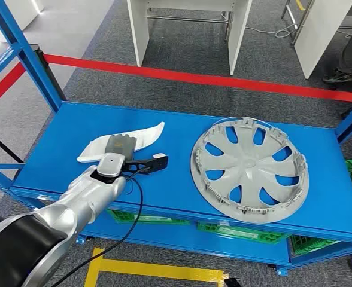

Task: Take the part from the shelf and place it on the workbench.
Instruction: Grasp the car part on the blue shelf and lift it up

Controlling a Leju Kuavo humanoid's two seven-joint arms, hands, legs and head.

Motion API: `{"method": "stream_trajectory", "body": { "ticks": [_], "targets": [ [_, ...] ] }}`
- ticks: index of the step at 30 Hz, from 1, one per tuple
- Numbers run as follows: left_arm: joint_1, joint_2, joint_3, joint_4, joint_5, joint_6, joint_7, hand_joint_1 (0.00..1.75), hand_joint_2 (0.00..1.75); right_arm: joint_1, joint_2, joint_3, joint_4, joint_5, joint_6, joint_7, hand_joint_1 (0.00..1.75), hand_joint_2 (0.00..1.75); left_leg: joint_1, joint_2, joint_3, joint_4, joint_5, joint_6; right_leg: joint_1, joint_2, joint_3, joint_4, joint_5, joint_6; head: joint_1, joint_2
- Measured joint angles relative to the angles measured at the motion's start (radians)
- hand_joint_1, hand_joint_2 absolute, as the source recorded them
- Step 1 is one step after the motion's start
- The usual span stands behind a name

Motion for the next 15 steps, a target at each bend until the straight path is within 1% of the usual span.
{"method": "stream_trajectory", "body": {
  "ticks": [6, 8, 10, 13, 15],
  "targets": [
    [0.0, 0.0, 0.001, 0.0, 0.002, 0.02, -0.017, 1.75, 1.75, 0.0, 0.0, -0.005, 0.0, 0.004, -0.003, 0.0, 0.0, 1.75, 0.0, 0.0, 0.0, 0.0, 0.0, 0.0, 0.0, 0.0, 0.0, 0.0, 0.0, 0.0, 0.0, 0.0],
    [0.002, 0.001, 0.003, 0.0, 0.005, 0.052, -0.047, 1.75, 1.75, 0.0, 0.0, -0.007, 0.0, 0.005, -0.004, 0.0, 0.0, 1.75, 0.0, 0.0, 0.0, 0.0, 0.0, 0.0, 0.0, -0.001, 0.0, 0.0, 0.0, 0.0, 0.0, 0.0],
    [0.013, 0.005, 0.008, -0.002, 0.014, 0.14, -0.115, 1.75, 1.75, 0.0, 0.0, -0.009, 0.0, 0.009, -0.004, -0.002, 0.0, 1.75, 0.0, 0.0, 0.0, 0.0, 0.0, 0.0, 0.0, 0.0, 0.0, 0.0, 0.0, 0.0, 0.0, 0.0],
    [0.039, 0.016, 0.025, -0.008, 0.047, 0.342, -0.264, 1.75, 1.75, 0.0, 0.0, -0.01, 0.0, 0.018, -0.005, -0.006, 0.0, 1.75, 0.0, 0.0, 0.0, 0.0, 0.0, 0.0, 0.0, 0.0, 0.0, 0.0, 0.0, 0.0, 0.0, 0.0],
    [0.052, 0.022, 0.043, -0.012, 0.081, 0.457, -0.357, 1.75, 1.75, 0.0, 0.0, -0.011, 0.0, 0.023, -0.007, -0.008, 0.0, 1.75, 0.0, 0.0, 0.0, 0.0, 0.0, 0.0, 0.0, 0.001, -0.001, 0.0, 0.0, 0.0, 0.0, 0.0]
  ]
}}
